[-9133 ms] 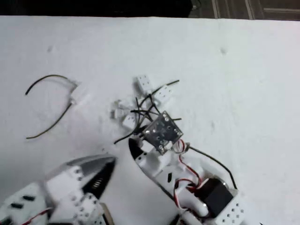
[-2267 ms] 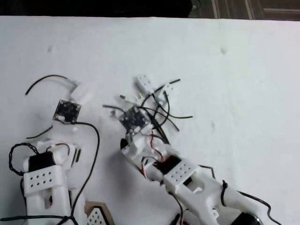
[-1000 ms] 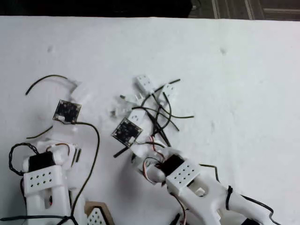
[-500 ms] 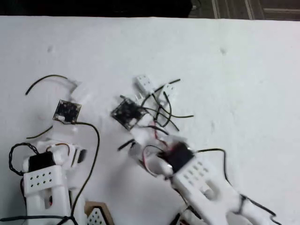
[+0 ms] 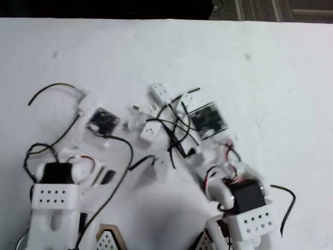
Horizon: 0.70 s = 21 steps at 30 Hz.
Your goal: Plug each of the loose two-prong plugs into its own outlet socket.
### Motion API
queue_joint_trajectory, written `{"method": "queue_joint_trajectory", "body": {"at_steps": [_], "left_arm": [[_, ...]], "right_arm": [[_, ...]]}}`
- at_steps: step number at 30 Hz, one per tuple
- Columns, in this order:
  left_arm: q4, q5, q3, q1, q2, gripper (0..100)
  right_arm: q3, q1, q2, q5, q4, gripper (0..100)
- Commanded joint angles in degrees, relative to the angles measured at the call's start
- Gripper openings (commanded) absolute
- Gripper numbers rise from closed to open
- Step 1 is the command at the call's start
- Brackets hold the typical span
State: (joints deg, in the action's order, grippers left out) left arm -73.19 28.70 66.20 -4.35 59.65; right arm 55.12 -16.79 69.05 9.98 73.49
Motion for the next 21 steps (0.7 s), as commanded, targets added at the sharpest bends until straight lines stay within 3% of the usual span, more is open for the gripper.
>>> {"method": "queue_joint_trajectory", "body": {"at_steps": [1,4,8,14,21], "left_arm": [[0.1,-8.9,-2.3,10.9,0.8,28],[1.1,-17.1,-1.9,18.9,0.7,28],[6.5,-21.0,1.6,27.2,0.7,28],[19.9,-22.5,8.3,27.9,0.7,28],[20.9,-24.2,9.0,29.8,0.7,28]], "right_arm": [[0.0,8.0,-1.7,-0.4,-5.0,24.6],[0.0,11.8,-3.3,-0.4,-7.0,24.5],[0.0,13.4,-5.5,-0.4,-7.3,24.5],[0.1,13.4,-6.3,-0.4,-7.3,24.5],[0.1,13.4,-6.3,-0.1,-7.3,24.5]]}}
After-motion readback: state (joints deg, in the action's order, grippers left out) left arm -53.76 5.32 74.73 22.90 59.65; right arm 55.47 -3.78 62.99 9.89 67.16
